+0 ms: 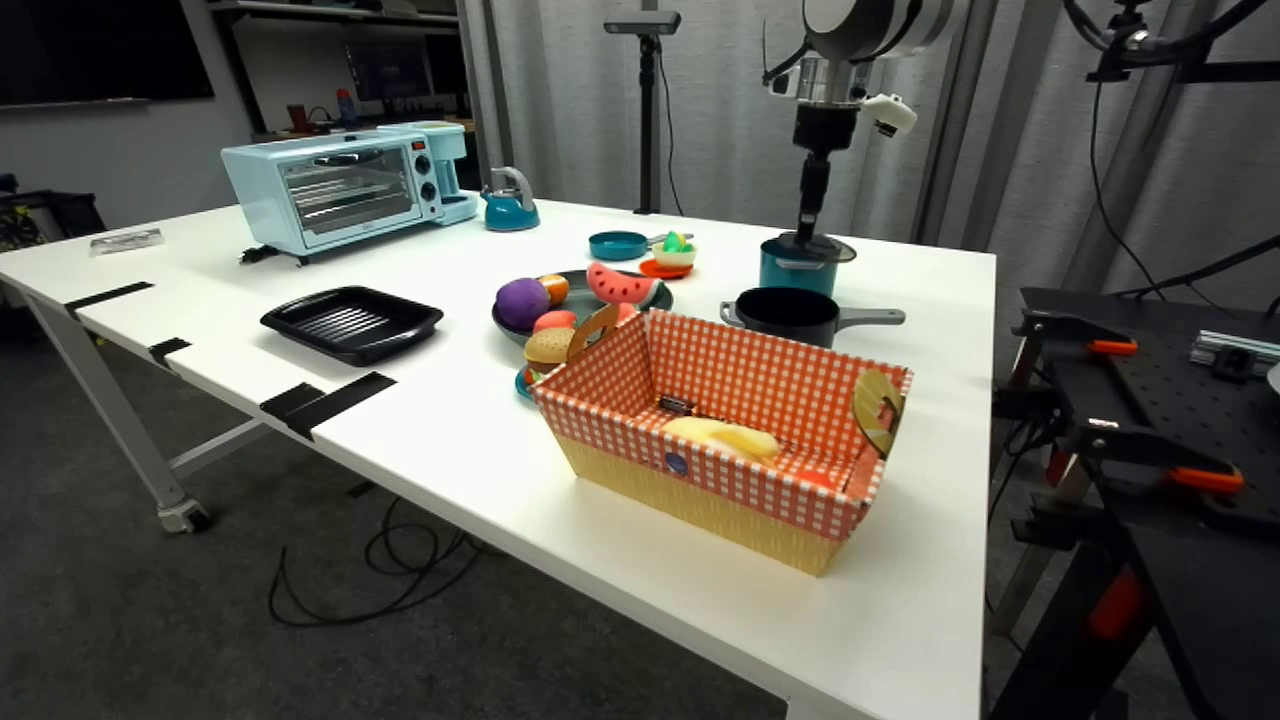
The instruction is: Transfer the lid from the blue pot to the black pot
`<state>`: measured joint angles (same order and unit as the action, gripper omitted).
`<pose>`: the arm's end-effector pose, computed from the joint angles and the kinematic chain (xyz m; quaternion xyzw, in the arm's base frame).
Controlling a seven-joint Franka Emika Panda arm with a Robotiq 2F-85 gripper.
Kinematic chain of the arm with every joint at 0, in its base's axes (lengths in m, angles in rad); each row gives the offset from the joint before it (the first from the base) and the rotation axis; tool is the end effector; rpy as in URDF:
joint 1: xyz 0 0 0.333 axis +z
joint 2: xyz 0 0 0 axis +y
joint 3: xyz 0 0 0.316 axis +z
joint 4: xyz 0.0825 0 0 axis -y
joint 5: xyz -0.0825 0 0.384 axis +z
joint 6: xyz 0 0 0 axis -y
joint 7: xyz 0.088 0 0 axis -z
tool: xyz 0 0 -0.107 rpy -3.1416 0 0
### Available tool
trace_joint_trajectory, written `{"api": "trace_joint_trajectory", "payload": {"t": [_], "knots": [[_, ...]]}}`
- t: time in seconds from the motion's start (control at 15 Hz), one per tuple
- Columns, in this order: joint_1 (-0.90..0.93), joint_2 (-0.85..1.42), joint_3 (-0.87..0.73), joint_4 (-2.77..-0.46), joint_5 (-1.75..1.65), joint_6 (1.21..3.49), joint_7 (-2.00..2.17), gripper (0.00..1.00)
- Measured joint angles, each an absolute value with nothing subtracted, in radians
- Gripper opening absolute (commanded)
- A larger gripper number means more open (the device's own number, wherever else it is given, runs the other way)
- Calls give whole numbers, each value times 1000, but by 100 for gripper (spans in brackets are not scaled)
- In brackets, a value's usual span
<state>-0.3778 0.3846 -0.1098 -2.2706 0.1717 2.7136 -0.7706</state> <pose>0.4748 -0.2603 0.1936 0.9970 0.0690 0.0359 0.0044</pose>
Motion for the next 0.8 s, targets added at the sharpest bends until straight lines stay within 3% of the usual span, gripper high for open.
{"api": "trace_joint_trajectory", "payload": {"t": [0.2,0.27,0.33,0.8], "knots": [[-384,371,-112,-2293,172,2714,-771,99],[-385,366,-113,-2302,172,2714,-771,90],[-385,363,-115,-2311,172,2714,-771,73],[-391,352,-122,-2339,152,2722,-774,20]]}}
